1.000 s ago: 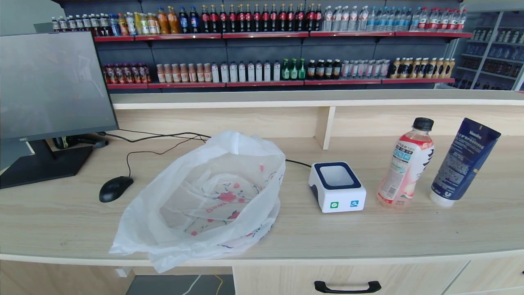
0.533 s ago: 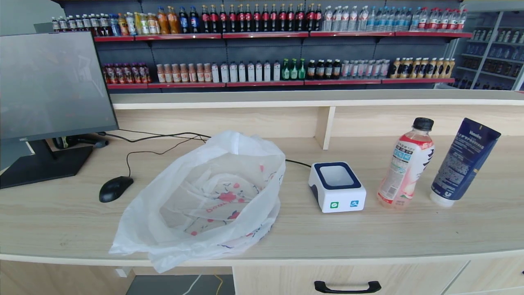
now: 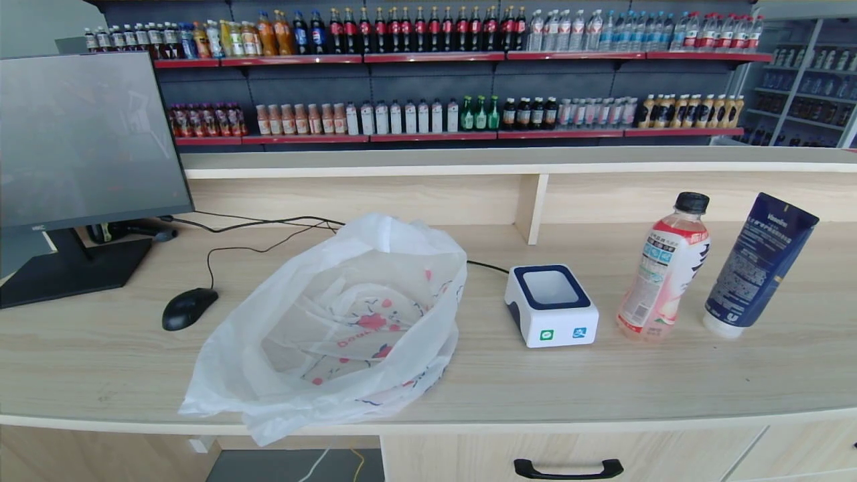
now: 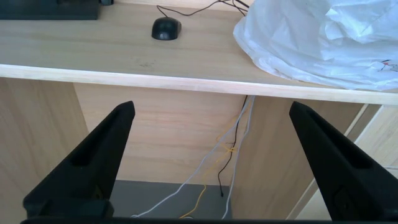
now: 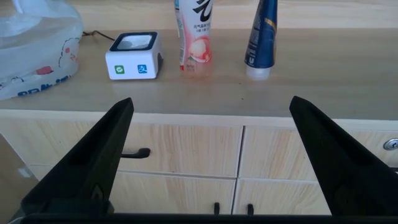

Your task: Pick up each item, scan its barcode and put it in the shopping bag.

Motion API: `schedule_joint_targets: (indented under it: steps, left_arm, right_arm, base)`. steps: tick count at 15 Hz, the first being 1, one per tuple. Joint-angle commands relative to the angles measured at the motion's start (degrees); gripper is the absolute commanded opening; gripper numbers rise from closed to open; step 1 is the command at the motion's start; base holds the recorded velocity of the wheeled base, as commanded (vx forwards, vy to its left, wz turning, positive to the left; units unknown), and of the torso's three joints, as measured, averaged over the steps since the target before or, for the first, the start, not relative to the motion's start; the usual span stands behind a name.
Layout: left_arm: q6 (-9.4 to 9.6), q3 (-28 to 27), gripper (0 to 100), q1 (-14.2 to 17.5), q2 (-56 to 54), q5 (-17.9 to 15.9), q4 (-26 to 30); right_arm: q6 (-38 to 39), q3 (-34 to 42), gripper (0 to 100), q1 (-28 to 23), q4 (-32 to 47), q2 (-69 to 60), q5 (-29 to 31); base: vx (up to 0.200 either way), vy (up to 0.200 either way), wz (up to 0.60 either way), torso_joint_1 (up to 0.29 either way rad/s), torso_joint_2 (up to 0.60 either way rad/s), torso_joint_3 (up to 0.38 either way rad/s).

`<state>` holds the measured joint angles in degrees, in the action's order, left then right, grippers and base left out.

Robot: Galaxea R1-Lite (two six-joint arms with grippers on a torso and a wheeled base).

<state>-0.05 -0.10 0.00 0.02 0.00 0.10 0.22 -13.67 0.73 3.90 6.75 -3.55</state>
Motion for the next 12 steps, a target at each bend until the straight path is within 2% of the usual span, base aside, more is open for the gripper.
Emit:
schedule_joint_targets:
  steps: [1,5,8,12]
  left_arm:
    - [-0.04,0.0,100,0.0,0.0,0.0,0.0]
    - [-0.04,0.0,100,0.0,0.0,0.0,0.0]
    - [-0.04,0.0,100,0.0,0.0,0.0,0.0]
    - [-0.04,0.0,100,0.0,0.0,0.0,0.0]
  right_arm:
    - [-0.2,-2.1,100,0.3,-0.1,6.4,-0.1]
    - [-1.5,-4.9,100,1.5,-0.3,12.8,-0.1]
    - [-1.7,-11.6,100,2.2,-2.1,23.3,-0.1]
    - [-1.7,-14.9,100,2.3,-14.5,37.5,-0.2]
  base:
    - [0.000,0.000,0.00,0.000,0.00,0.000]
    - [0.000,0.000,0.00,0.000,0.00,0.000]
    - [0.000,0.000,0.00,0.000,0.00,0.000]
    - [0.000,0.000,0.00,0.000,0.00,0.000]
